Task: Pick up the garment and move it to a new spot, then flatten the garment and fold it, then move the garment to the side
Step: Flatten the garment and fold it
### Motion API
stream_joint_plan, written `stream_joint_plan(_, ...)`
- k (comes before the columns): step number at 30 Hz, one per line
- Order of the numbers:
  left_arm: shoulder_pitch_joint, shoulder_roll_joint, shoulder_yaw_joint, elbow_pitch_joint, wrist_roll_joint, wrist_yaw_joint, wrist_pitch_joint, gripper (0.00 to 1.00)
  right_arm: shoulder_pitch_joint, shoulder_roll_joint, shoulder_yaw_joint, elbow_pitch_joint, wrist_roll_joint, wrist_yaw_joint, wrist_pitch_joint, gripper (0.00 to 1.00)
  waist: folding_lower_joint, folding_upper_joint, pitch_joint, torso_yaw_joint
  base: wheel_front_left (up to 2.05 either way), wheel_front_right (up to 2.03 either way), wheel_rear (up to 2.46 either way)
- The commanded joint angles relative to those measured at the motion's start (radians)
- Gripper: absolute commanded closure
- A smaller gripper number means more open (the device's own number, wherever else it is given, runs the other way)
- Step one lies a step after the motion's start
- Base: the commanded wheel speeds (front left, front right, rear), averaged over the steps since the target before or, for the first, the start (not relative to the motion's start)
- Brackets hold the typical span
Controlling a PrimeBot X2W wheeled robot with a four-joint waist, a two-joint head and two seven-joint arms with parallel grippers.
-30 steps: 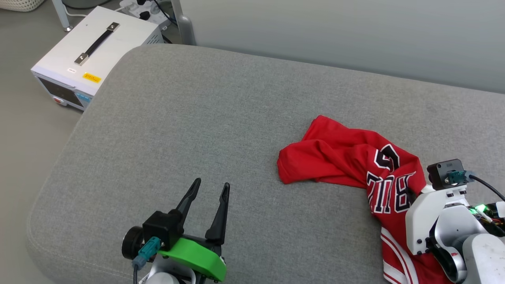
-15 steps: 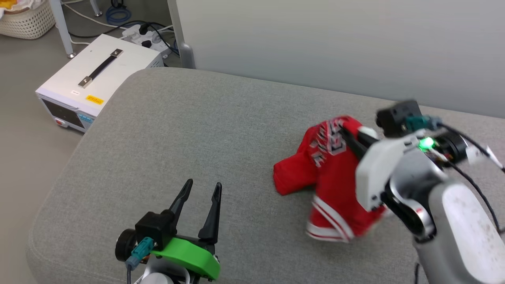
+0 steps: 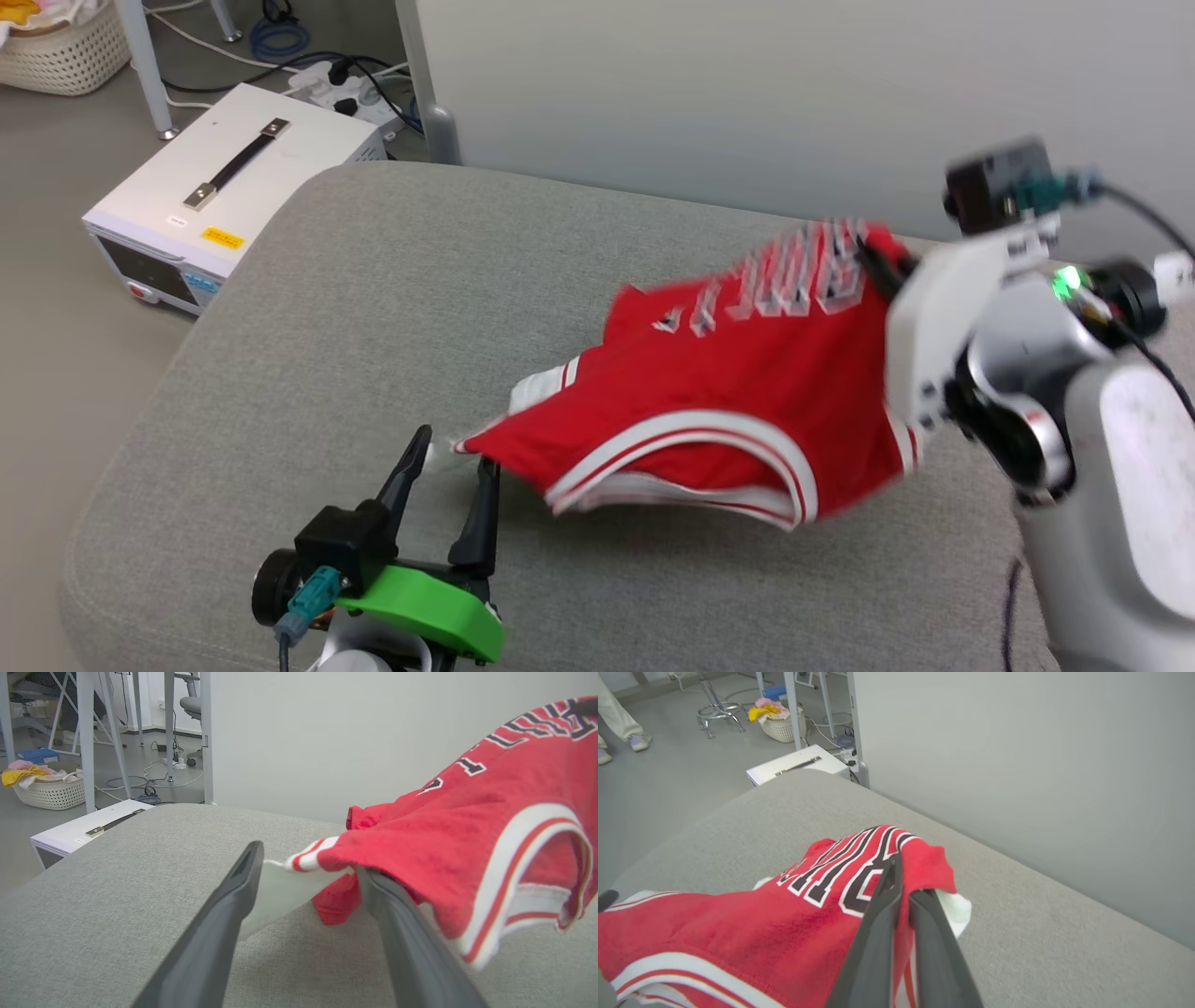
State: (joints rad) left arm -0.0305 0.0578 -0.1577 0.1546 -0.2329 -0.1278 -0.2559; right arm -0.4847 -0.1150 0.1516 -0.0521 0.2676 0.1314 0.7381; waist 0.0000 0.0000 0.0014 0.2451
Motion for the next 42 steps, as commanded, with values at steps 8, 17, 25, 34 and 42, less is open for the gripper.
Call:
stream_joint_plan(8,-0.018,-0.006,-0.017,0.005,0.002,-0.003,-0.006,0.0,0.218,-0.193,-0.022,0.11,-0.111,-0.001,-0.011,1.0,0.0,0.0,0.054,-0.04,0.0,0.0,0.0)
stream_joint_plan(17,-0.041,-0.006,-0.034,0.019,-0.001,-0.003,-0.006,0.0,0.223,-0.206,0.019,0.288,-0.157,-0.001,-0.128,1.0,0.0,0.0,0.072,-0.044,0.0,0.0,0.0)
stream_joint_plan(25,-0.038,-0.006,-0.032,0.038,-0.002,-0.003,-0.006,0.0,0.214,-0.187,0.034,0.387,-0.129,-0.001,-0.273,0.0,0.0,0.0,0.043,-0.049,0.0,0.0,0.0)
stream_joint_plan(34,-0.008,0.001,-0.018,0.038,0.001,-0.003,-0.006,0.0,0.284,-0.169,-0.072,0.246,-0.079,-0.001,-0.544,0.0,0.0,0.0,-0.009,-0.096,0.0,0.0,0.0)
stream_joint_plan(42,0.032,0.003,-0.017,0.03,0.005,-0.003,-0.006,0.0,0.448,-0.003,-0.242,0.098,-0.114,-0.001,-0.77,0.0,0.0,0.0,-0.013,-0.133,0.0,0.0,0.0)
